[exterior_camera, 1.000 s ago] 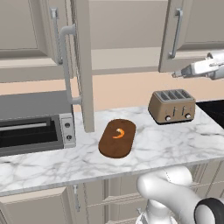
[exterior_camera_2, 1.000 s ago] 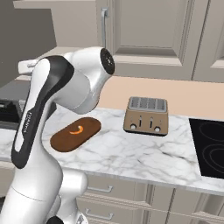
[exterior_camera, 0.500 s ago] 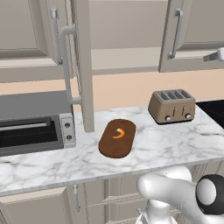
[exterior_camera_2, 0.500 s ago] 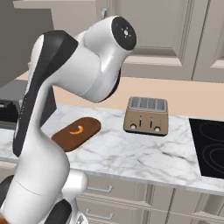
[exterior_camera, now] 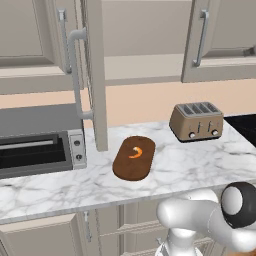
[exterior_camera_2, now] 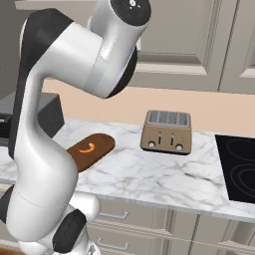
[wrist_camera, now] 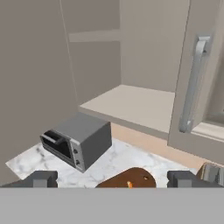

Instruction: Open the cabinet, retrieve the rolling pin, and place it next to the meat on the cutting board to prepare for tenderizing.

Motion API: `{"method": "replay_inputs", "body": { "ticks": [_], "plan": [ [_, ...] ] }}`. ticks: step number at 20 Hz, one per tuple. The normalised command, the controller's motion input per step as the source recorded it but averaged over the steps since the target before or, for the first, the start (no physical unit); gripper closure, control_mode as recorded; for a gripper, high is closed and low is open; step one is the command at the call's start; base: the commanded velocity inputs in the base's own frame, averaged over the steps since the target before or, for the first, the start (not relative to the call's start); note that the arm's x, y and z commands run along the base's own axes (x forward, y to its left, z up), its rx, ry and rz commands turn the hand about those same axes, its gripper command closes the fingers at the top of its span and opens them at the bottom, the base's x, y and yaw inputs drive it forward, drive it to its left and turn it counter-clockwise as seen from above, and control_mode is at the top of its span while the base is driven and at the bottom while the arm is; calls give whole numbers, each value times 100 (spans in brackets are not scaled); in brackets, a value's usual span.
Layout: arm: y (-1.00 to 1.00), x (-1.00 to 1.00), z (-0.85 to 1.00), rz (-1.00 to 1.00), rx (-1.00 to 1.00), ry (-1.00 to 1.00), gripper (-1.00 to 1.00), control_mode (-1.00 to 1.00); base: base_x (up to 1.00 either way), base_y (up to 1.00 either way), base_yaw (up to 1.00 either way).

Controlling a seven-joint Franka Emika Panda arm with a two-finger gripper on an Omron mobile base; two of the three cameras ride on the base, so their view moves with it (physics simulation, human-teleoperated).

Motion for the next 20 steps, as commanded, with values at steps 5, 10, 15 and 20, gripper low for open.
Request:
{"method": "replay_inputs", "body": {
  "ticks": [5,10,15,20],
  "plan": [
    [4,13,-2,-18,1,-8,-100,-100,0,0,0],
    [3,0,-8,-15,7,-4,-100,-100,0,0,0],
    [2,10,-8,-11,8,-2,-100,-100,0,0,0],
    [6,38,-12,-2,5,-3,-100,-100,0,0,0]
  ]
}}
